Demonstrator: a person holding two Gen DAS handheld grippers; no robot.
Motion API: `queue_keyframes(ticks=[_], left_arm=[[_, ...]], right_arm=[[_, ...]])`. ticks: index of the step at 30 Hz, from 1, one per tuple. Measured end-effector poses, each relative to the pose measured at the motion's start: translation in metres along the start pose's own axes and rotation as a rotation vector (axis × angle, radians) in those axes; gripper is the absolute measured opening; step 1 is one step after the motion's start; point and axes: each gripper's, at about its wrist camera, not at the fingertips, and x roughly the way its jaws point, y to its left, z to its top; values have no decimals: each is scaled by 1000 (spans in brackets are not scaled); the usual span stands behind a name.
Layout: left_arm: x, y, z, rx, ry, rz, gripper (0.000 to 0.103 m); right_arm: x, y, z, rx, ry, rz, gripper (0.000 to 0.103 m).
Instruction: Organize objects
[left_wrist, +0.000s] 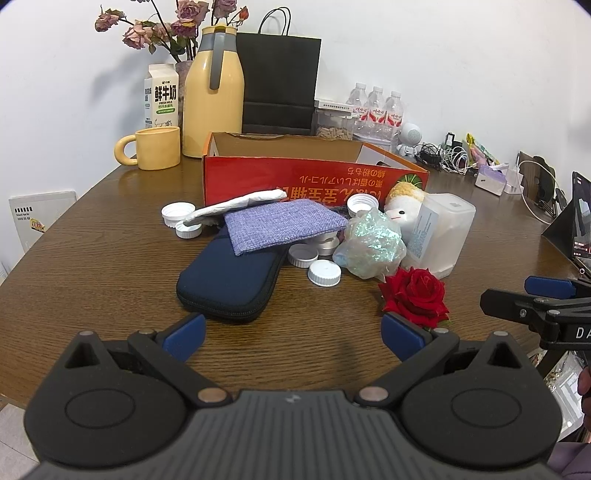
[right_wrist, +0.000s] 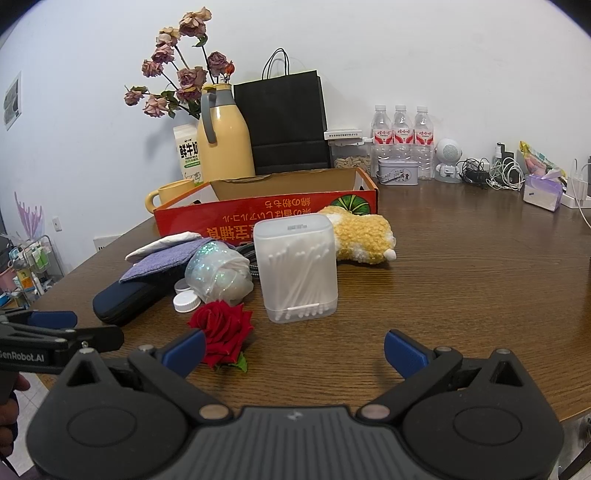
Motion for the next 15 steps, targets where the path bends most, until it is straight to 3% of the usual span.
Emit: queue_keyframes(ticks=[15], left_arm=[[-3,-2,-2,0,-4,-1,103]], right_arm=[[0,-2,0,-1,-2,0,103]])
